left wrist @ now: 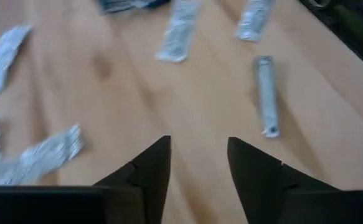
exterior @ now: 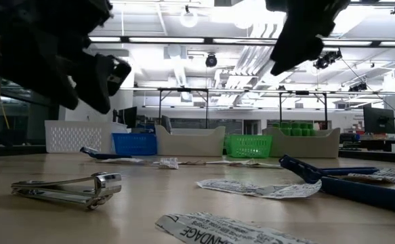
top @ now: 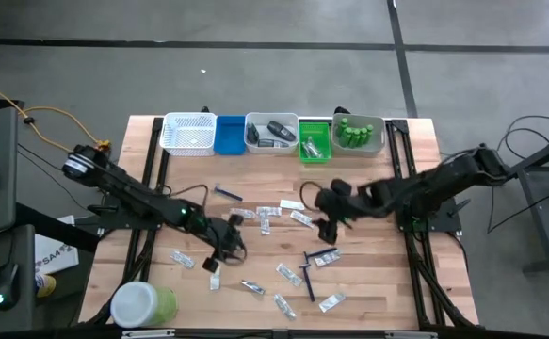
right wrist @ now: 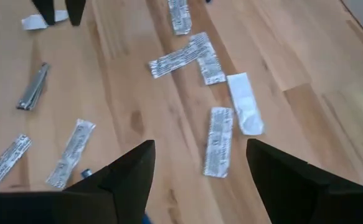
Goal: Pick & Place Travel size toiletries
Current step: Put the nail cutter into the green bin
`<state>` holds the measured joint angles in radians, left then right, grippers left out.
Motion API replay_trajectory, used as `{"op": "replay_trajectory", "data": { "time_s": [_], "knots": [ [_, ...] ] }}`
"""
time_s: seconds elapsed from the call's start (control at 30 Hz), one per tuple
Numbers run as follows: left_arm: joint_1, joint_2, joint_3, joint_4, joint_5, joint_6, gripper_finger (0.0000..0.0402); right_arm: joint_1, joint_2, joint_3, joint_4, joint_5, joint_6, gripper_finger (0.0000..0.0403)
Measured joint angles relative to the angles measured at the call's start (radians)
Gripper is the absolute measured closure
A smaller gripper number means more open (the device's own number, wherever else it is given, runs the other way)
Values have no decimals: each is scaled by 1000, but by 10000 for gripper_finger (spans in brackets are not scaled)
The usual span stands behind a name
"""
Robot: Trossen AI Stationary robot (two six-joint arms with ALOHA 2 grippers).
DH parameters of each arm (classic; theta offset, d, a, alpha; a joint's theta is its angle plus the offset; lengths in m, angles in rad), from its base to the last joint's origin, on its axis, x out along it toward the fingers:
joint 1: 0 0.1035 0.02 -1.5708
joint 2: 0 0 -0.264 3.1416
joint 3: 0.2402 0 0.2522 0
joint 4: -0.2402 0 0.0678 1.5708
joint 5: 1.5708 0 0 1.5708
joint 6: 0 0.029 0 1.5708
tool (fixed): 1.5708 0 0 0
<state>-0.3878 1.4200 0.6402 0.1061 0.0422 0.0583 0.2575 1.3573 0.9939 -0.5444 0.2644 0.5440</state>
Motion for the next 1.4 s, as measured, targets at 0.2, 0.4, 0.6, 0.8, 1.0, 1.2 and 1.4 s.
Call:
{"op": "replay_trajectory", "data": {
  "time_s": [0.2,0.4,0.6,0.8,1.0,1.2,1.4],
  "knots": [
    [-87,170,138,-87,1,40,189,143,0,0,4,127,88,156],
    [-159,283,244,-108,-34,13,183,209,0,0,4,171,141,156],
    [-183,361,286,-104,-107,-29,183,253,0,0,17,224,154,156],
    [-182,389,284,-101,-124,-98,183,276,0,0,18,233,193,156],
    [-182,394,285,-110,-118,-119,219,304,0,0,18,239,194,156],
    [-183,395,285,-121,-84,-94,286,325,0,0,19,291,194,156],
    [-182,407,285,-128,-74,-99,350,325,0,0,21,288,194,156]
  ]
}}
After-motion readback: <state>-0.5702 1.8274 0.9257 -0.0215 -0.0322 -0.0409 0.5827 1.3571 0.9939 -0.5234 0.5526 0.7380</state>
